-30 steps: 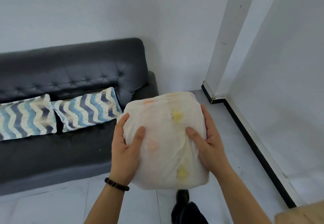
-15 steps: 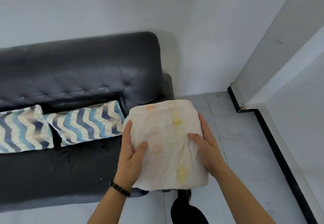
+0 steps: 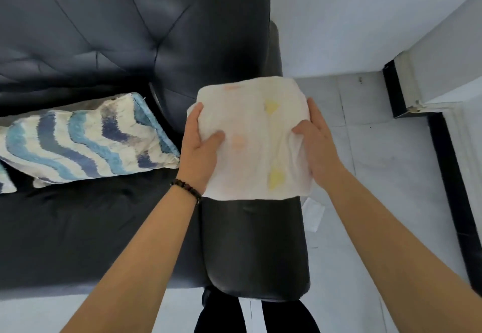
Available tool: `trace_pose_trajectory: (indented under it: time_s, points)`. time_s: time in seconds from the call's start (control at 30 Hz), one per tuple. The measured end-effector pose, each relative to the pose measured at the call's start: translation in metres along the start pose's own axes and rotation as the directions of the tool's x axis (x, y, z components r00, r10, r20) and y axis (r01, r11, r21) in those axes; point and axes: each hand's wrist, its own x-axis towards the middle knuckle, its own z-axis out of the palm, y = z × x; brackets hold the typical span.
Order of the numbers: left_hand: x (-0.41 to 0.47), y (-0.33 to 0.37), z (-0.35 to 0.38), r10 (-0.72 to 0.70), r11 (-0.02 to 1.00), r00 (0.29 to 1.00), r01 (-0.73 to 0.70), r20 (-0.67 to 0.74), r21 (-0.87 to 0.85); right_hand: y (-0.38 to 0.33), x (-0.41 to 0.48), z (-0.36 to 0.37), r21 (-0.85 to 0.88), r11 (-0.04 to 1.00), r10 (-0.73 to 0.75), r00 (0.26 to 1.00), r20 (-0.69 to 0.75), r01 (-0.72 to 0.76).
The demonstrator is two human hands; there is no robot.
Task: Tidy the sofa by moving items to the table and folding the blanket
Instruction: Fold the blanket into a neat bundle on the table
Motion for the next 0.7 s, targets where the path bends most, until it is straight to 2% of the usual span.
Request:
trace_pose_trajectory:
  time_s: [0.07, 0.13, 0.23, 0.33, 0.43, 0.53, 0.7]
  points:
    - [0.034, -0.030, 0.005, -0.052, 0.997, 0.999, 0.053, 0.003, -0.062, 0.023, 0.029, 0.003, 0.038, 0.999, 0.038, 0.998, -0.054, -0.036]
    - [0.056, -0.061, 0.010, -0.166, 0.980, 0.986, 0.165, -0.001, -0.115, 0.049, 0.047, 0.004, 0.011, 0.996, 0.094, 0.991, -0.095, -0.093]
    - [0.051, -0.096, 0.018, -0.262, 0.965, 0.964, 0.261, -0.056, -0.016, 0.084, 0.045, 0.005, -0.135, 0.982, 0.116, 0.984, -0.134, -0.134]
    - [0.014, -0.115, 0.024, -0.207, 0.976, 0.976, 0.211, -0.069, 0.050, 0.103, 0.019, 0.005, -0.337, 0.941, -0.070, 0.989, -0.131, 0.022]
    - [-0.023, -0.119, 0.032, -0.141, 0.989, 0.989, 0.143, -0.036, 0.039, 0.111, -0.015, 0.004, -0.560, 0.812, -0.236, 0.970, -0.057, 0.165]
    - [-0.039, -0.128, 0.041, -0.014, 0.978, 1.000, 0.017, -0.016, 0.209, 0.126, -0.026, 0.000, -0.677, 0.711, -0.257, 0.966, 0.004, 0.192]
    - [-0.026, -0.144, 0.049, -0.063, 0.917, 0.994, 0.024, 0.086, 0.398, 0.139, -0.012, -0.001, -0.716, 0.683, -0.169, 0.985, 0.040, 0.146]
